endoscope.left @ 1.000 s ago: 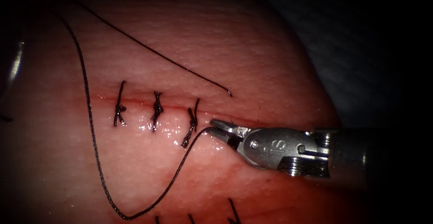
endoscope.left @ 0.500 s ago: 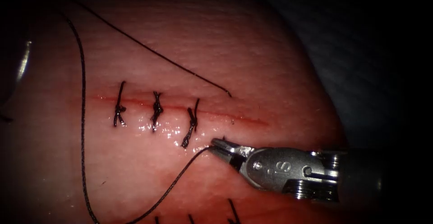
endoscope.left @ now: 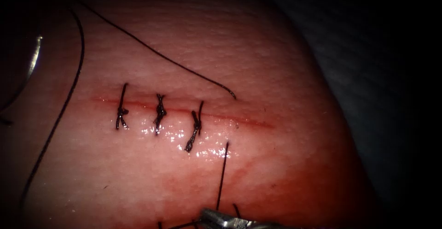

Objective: Wound Closure
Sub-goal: Grasp the suture working length with the right gripper and pull it away from the wound.

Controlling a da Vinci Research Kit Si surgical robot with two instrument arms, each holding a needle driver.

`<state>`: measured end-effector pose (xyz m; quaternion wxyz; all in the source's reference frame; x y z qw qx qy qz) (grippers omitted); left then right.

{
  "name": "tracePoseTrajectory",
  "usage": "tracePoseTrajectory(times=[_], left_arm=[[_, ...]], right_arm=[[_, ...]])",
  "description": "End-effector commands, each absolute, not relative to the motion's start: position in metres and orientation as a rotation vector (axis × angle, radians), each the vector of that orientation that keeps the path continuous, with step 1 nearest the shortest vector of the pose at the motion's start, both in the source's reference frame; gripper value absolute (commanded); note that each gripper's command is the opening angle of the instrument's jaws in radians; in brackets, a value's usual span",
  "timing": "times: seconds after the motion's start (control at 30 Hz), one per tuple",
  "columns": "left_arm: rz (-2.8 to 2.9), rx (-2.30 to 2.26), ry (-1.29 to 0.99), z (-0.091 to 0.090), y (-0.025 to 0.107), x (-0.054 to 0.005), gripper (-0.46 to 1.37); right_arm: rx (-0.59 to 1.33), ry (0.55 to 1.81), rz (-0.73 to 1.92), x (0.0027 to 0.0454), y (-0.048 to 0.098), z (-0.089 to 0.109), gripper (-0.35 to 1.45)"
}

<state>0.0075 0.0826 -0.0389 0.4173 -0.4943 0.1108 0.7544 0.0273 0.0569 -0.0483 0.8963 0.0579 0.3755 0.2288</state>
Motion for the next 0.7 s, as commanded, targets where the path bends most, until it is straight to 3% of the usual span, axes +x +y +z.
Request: tracePoseTrajectory(times=[0.03, 0.7], left_arm=[[1.900, -1.248, 0.265, -0.0388, 0.0827, 0.0074, -0.35], [1.917, -1.247, 0.271, -0.0372, 0.0828, 0.0077, -0.35]], right_arm=[[0.129, 0.780, 0.466, 0.0278, 0.0561, -0.0492, -0.35], [0.313, 0.897, 0.375, 0.0358, 0.0477, -0.0561, -0.35]])
